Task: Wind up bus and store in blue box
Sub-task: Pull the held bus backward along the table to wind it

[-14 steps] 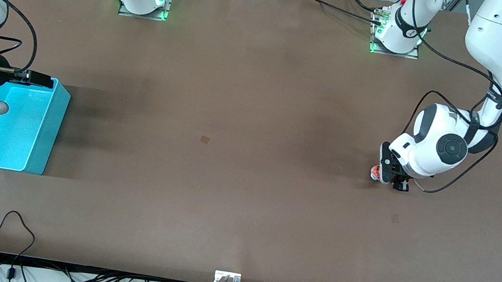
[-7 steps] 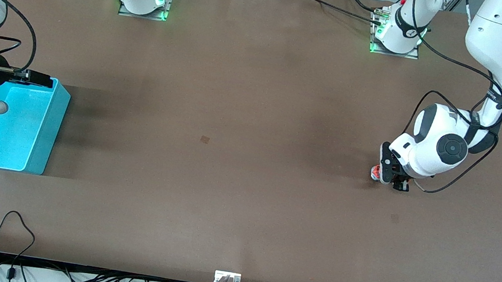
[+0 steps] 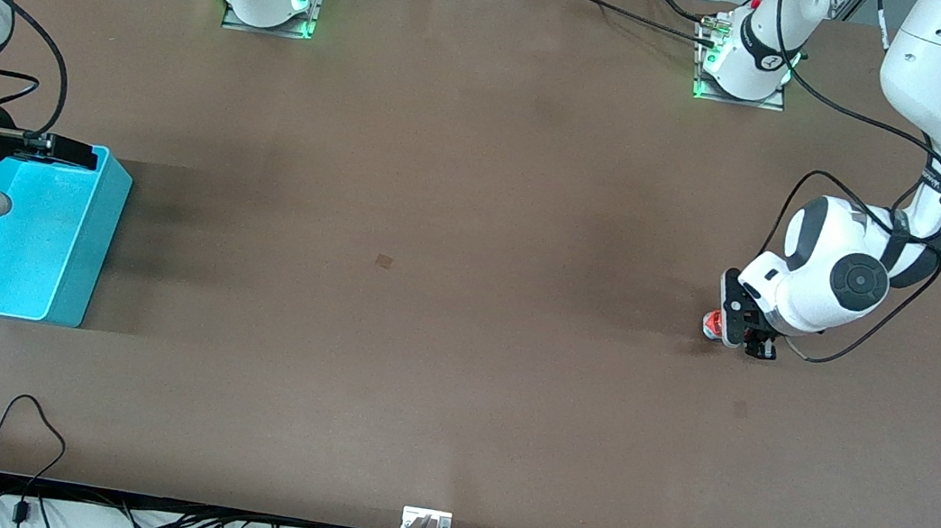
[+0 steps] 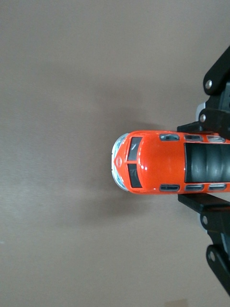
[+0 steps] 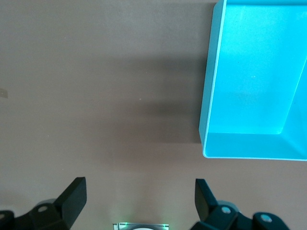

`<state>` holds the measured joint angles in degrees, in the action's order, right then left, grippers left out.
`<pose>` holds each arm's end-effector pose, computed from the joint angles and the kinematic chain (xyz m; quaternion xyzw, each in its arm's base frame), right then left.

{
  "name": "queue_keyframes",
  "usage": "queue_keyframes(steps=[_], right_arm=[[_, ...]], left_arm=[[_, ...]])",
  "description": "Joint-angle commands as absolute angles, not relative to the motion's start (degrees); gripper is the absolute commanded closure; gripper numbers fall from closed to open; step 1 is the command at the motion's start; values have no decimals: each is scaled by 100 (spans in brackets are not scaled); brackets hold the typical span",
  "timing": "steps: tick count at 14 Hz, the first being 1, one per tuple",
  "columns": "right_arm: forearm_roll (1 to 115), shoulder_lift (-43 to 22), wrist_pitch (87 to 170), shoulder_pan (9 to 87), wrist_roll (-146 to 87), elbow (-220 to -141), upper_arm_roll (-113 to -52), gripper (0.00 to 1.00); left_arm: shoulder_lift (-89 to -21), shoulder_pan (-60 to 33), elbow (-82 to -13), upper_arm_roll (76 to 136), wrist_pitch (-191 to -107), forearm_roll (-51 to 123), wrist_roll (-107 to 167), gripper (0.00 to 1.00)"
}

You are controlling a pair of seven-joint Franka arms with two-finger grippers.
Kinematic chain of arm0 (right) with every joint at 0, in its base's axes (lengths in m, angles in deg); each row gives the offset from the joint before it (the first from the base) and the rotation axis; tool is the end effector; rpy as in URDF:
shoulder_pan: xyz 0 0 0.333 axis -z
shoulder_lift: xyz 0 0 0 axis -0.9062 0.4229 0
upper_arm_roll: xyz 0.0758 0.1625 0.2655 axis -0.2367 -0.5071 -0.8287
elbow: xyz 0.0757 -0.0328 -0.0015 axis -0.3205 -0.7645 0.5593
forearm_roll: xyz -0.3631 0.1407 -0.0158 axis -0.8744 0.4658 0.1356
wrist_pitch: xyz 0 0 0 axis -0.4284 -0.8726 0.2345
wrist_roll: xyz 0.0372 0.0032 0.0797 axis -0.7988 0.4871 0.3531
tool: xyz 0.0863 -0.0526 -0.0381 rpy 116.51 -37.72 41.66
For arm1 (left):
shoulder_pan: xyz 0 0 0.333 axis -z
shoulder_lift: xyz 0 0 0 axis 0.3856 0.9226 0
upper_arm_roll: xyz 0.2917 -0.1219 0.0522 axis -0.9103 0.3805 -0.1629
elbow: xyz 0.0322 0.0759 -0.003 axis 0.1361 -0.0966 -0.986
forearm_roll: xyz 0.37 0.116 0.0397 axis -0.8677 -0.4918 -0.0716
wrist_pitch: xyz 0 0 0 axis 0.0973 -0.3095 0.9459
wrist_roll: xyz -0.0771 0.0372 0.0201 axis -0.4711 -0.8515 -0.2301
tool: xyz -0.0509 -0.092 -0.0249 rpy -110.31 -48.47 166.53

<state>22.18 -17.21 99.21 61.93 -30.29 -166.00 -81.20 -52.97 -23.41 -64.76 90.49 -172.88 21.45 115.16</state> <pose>0.6174 -0.0296 0.4983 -0.9915 -0.0037 0.1297 0.0048 0.5899 -0.0187 0.2025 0.7389 -0.6726 -0.0396 0.0058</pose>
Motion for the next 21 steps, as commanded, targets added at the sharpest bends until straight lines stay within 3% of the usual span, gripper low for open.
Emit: queue_keyframes(steps=[1,10,21], right_arm=[[2244,-1751,9993,6234,-2964,-16597,-8134,0],[2253,-1751,9994,6243,-2947,-16579,-8126,0],[2261,-1751,9994,6243,-2947,-16579,-8134,0]], left_arm=[[-5171,-2470,-6463,9089,-17200,2095,11641,89],[-5144,-2619,-6437,9089,-17120,2095,11790,89],[-5092,-3586,-6428,9089,-17120,2086,12765,89]])
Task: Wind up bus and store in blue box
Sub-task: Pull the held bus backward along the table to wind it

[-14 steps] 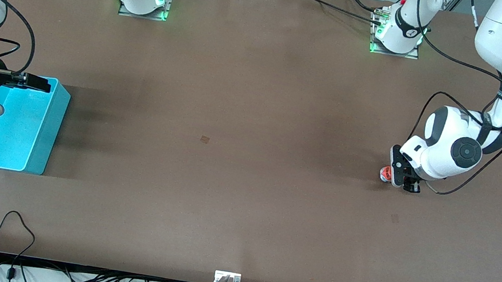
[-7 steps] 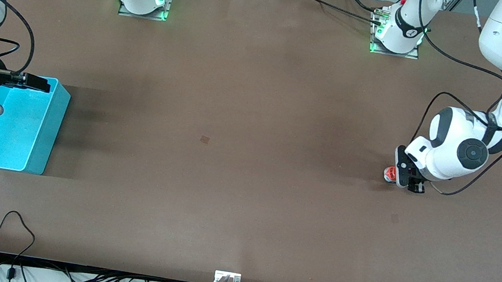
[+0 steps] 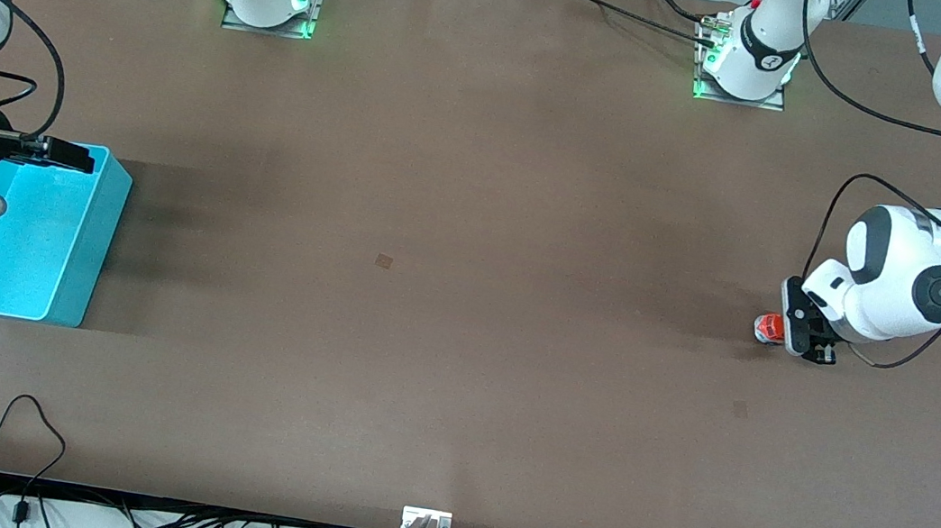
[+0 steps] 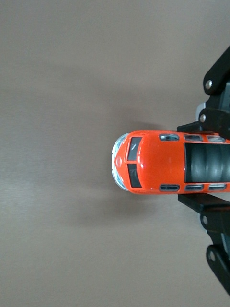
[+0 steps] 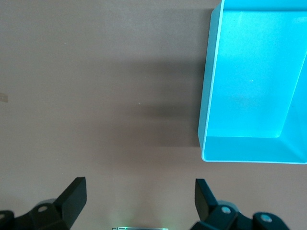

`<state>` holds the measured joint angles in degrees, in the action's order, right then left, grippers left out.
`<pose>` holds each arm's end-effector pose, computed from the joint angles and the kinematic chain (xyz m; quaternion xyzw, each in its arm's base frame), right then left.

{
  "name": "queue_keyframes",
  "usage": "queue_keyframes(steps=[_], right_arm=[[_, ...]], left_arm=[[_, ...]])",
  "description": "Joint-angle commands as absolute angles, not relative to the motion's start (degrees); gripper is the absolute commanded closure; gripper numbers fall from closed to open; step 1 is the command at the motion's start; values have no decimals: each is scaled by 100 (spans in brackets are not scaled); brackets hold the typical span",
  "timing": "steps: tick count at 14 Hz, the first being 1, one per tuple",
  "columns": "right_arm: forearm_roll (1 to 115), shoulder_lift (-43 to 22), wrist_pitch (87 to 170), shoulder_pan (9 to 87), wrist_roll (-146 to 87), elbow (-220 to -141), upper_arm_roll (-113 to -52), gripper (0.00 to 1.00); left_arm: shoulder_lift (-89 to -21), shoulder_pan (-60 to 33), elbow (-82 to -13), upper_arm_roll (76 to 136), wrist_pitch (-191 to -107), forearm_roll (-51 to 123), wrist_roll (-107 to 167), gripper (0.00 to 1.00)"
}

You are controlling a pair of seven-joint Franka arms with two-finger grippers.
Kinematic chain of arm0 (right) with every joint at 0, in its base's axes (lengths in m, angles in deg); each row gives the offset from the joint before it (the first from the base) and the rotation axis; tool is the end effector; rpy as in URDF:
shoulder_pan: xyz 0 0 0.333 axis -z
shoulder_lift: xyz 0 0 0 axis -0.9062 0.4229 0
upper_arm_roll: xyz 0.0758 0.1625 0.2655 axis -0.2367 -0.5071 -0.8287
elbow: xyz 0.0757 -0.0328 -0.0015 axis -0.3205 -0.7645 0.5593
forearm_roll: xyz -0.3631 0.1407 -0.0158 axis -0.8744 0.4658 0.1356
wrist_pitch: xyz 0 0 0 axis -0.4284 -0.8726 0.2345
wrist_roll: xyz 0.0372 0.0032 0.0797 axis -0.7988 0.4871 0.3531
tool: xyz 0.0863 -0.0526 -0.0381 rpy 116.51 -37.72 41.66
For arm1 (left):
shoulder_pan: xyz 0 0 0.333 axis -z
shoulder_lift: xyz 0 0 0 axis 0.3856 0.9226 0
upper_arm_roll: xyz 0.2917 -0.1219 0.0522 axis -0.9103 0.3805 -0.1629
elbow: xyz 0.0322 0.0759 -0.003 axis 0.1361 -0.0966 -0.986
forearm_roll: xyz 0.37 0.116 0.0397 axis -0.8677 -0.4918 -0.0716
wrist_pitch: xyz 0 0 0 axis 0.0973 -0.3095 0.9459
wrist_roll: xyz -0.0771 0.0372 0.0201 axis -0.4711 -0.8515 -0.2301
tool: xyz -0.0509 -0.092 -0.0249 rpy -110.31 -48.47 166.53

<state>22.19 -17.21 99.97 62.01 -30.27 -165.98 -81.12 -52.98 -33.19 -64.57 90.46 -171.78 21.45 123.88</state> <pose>0.6190 -0.0314 0.4992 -0.9924 -0.0026 0.1229 0.0044 0.5836 0.0822 0.2023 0.7452 -0.6652 -0.0439 0.0176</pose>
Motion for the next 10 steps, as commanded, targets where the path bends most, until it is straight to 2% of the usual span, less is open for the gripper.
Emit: queue_keyframes(steps=[1,10], right_arm=[[2261,-1751,9994,6243,-2947,-16579,-8134,0],[2261,-1751,9994,6243,-2947,-16579,-8134,0]], left_arm=[[-5092,-3656,-6419,9089,-17120,2086,12897,89],[-5083,-3868,-6402,9080,-17164,2077,12951,89]])
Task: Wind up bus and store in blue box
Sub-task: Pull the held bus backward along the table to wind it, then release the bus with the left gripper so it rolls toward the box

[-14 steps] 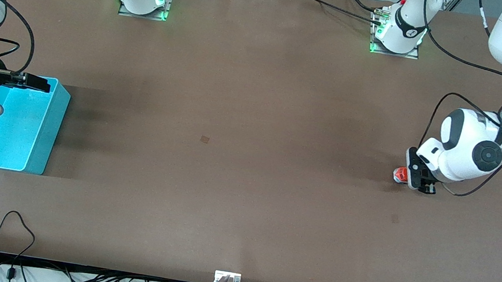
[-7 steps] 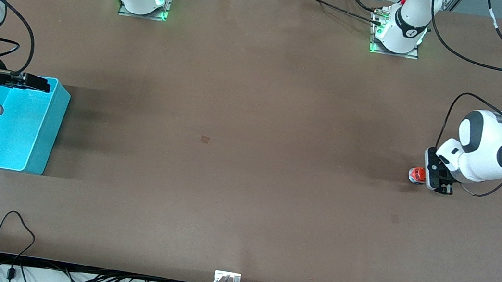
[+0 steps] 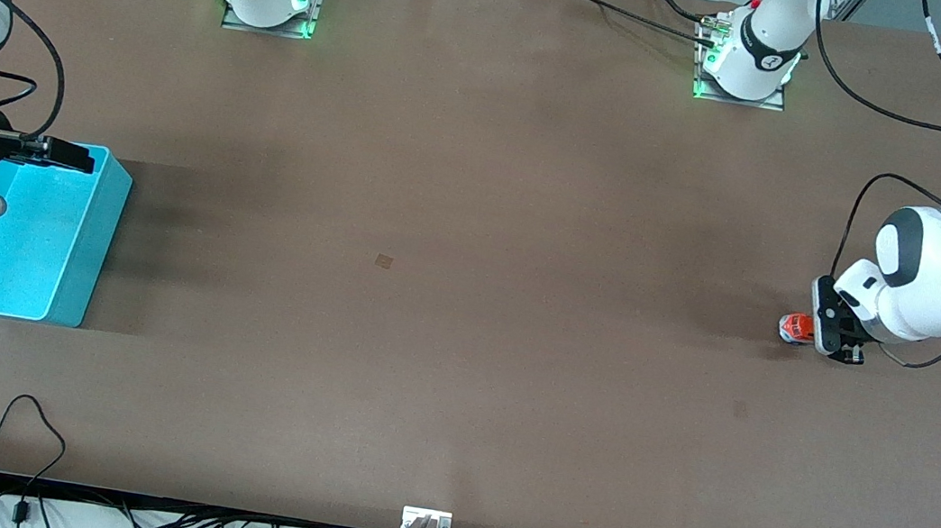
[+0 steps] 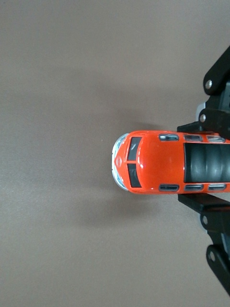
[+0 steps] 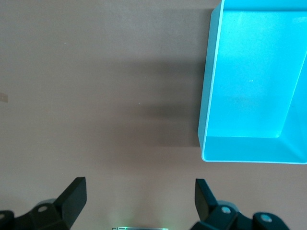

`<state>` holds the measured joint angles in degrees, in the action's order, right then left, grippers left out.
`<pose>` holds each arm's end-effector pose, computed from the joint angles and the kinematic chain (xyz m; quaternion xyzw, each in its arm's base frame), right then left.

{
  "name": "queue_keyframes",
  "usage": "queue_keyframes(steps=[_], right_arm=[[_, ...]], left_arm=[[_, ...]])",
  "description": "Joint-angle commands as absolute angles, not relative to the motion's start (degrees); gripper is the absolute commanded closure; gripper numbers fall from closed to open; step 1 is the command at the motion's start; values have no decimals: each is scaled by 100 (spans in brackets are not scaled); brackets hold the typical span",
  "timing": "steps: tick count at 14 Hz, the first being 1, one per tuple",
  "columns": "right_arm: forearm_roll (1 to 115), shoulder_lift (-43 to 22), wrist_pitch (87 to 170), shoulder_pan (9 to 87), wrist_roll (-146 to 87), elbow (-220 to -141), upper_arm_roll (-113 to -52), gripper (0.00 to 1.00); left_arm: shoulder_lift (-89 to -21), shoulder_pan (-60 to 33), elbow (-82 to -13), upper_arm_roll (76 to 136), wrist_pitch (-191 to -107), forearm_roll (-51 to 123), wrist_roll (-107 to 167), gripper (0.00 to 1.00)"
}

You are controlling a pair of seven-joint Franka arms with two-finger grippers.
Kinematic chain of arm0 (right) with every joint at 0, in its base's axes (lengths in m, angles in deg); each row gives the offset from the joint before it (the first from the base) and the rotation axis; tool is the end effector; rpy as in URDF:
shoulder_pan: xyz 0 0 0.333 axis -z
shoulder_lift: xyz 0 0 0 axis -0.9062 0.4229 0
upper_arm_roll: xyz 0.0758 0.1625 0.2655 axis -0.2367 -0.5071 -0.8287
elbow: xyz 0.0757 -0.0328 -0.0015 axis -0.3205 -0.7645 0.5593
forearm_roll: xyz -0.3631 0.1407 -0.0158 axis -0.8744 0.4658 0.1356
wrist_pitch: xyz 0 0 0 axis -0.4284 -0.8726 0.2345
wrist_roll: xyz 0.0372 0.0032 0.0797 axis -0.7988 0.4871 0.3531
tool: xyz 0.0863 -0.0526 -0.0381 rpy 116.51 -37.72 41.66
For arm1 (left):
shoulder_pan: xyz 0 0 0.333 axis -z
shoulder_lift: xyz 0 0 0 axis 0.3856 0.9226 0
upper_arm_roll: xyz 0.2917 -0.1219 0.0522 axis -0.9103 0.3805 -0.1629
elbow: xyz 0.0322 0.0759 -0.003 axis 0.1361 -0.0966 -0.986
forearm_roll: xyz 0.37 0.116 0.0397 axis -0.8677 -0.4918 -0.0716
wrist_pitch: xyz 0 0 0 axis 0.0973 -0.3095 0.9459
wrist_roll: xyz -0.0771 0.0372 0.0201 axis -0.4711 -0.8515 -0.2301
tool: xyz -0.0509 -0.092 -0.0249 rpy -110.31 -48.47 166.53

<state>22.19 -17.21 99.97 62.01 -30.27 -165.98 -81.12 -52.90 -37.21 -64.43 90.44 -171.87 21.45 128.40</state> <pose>0.6190 -0.0314 0.4992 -0.9924 -0.0026 0.1229 0.0044 0.5772 0.1233 0.2025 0.7424 -0.6683 -0.0417 0.0197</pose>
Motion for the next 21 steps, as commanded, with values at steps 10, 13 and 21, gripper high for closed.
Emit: queue_keyframes(steps=[10,13,21], right_arm=[[2261,-1751,9994,6243,-2947,-16588,-8134,0],[2261,-1751,9994,6243,-2947,-16588,-8134,0],[2261,-1742,9994,6243,-2947,-16588,-8134,0]], left_arm=[[-5346,-3824,-6384,9107,-17007,2095,12784,0],[-5601,-3771,-6384,9124,-16560,2095,12609,0],[-6032,-3771,-5726,9476,-15101,2068,11573,0]])
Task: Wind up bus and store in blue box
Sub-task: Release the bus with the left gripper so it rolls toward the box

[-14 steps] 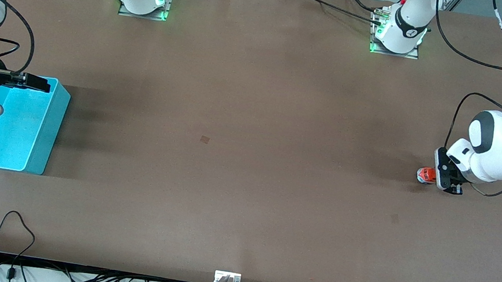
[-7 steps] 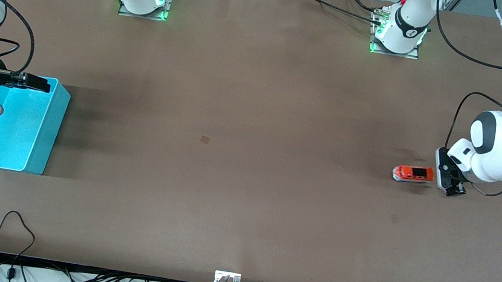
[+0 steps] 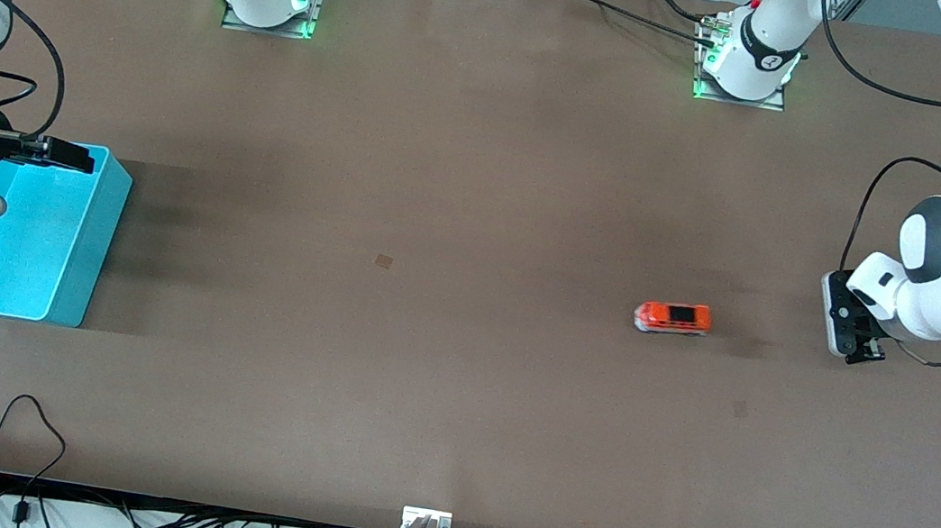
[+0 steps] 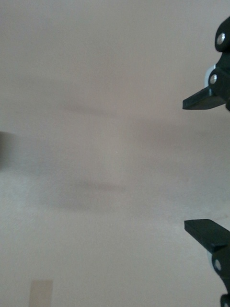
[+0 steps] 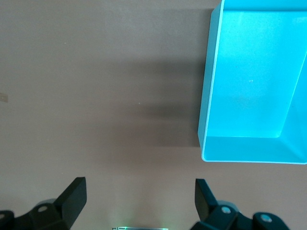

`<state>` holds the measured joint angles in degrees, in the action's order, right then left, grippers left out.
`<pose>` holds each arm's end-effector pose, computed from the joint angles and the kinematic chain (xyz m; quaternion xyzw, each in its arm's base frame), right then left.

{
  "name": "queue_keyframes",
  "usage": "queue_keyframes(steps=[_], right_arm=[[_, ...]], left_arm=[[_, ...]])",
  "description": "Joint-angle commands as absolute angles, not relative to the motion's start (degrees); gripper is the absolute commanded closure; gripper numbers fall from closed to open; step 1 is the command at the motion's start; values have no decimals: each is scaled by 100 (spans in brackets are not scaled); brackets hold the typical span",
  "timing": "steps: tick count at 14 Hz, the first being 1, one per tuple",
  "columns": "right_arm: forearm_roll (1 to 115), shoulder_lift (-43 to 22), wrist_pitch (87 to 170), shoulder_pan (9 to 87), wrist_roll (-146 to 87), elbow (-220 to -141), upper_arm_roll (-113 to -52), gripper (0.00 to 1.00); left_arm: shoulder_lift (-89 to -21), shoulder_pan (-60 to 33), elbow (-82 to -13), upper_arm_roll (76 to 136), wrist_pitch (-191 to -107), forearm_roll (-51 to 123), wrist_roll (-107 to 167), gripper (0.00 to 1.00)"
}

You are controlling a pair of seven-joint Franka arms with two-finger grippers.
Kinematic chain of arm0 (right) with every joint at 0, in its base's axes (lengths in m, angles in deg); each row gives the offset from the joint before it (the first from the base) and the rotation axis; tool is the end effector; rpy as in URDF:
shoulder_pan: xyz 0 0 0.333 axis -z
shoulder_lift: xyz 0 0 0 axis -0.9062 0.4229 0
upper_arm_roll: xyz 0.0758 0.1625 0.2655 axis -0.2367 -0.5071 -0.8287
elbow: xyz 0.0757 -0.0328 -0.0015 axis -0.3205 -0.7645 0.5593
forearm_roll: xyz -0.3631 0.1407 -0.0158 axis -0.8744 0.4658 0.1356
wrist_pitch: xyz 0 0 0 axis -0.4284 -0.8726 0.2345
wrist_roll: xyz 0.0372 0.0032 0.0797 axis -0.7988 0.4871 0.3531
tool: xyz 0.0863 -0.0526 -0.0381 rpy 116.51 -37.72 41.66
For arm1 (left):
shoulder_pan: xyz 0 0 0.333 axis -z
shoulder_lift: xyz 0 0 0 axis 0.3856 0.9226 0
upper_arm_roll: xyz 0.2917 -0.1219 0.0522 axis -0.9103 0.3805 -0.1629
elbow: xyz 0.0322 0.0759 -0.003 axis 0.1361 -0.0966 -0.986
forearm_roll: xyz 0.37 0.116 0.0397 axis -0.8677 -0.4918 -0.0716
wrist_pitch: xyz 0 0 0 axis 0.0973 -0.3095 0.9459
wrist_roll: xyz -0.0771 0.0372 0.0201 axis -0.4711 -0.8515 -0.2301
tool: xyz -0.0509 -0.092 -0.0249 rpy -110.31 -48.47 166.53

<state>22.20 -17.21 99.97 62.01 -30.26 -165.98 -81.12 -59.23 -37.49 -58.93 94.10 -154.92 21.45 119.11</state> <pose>0.6190 -0.0313 0.4992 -0.9924 -0.0026 0.1229 0.0045 0.5910 0.0965 0.2848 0.7793 -0.6206 -0.0736 0.0466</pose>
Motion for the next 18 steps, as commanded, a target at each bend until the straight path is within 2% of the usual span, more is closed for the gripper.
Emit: queue_keyframes(steps=[1,11,13,16,18], right_arm=[[2261,-1742,9994,6243,-2947,-16588,-8134,0],[2261,-1742,9994,6243,-2938,-16588,-8134,0],[2261,-1742,9994,6243,-2938,-16588,-8134,0],[2261,-1742,9994,6243,-2938,-16588,-8134,0],[2261,-1742,9994,6243,-2938,-16588,-8134,0]], left_arm=[[-6058,-3771,-5620,9519,-14942,2068,11415,0],[-6409,-3771,-3854,10503,-12447,2068,8701,0],[-6628,-3771,-3730,10548,-12112,2121,7946,0],[-7059,-3780,-3747,10689,-12075,2138,7090,0],[-7236,-3562,-3783,10514,-12049,2182,6783,0]])
